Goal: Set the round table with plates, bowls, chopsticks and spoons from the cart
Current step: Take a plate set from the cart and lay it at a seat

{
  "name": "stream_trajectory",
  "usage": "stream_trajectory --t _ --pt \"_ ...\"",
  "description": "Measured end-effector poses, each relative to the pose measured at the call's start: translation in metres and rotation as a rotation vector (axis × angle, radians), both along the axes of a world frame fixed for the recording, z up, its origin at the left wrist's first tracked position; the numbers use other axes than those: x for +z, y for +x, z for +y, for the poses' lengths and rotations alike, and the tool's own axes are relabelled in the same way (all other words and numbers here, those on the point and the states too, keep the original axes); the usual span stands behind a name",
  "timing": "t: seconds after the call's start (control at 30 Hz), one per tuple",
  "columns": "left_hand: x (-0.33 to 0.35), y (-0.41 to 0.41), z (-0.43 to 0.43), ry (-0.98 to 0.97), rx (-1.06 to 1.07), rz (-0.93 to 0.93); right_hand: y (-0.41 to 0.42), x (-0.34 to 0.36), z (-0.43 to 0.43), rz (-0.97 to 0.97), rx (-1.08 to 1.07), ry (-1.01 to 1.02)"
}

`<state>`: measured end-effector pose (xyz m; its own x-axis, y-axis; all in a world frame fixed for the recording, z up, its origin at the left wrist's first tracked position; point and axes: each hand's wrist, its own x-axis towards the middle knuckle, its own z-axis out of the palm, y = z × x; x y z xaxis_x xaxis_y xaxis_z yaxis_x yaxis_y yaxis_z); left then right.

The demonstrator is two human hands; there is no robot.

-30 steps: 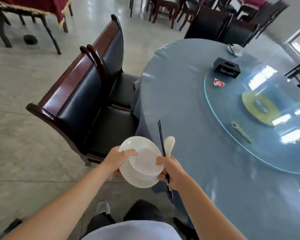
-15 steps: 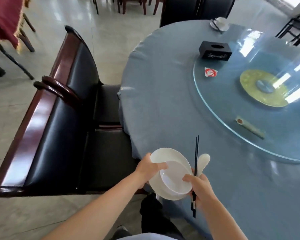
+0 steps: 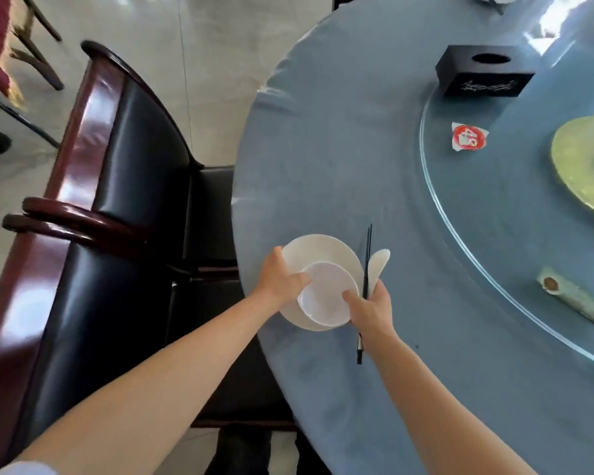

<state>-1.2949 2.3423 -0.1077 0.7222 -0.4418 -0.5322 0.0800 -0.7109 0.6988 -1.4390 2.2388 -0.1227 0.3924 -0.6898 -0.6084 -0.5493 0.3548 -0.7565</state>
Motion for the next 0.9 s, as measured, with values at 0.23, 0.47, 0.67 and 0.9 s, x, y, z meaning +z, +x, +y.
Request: stream_trajectory --t 0.23,0.47,0.67,0.9 --pt "-0.024 0.107 -0.039 0.097 -0.192 -0.207 0.103 -0.018 -0.022 0.048 -0.033 -0.162" --pt "-0.048 0.15 -0.045 0.227 -0.373 -0.361 0.145 -0.03 -0.011 0.16 -0.147 -0.185" --pt "-0.052 0.151 -0.049 0.163 -0.37 -0.344 0.154 -0.027 -0.014 0.314 -0.165 -0.208" --pt "-0.056 0.153 -0.051 0.127 -0.364 -0.323 0.163 -0.025 -0.025 0.372 -0.207 -0.203"
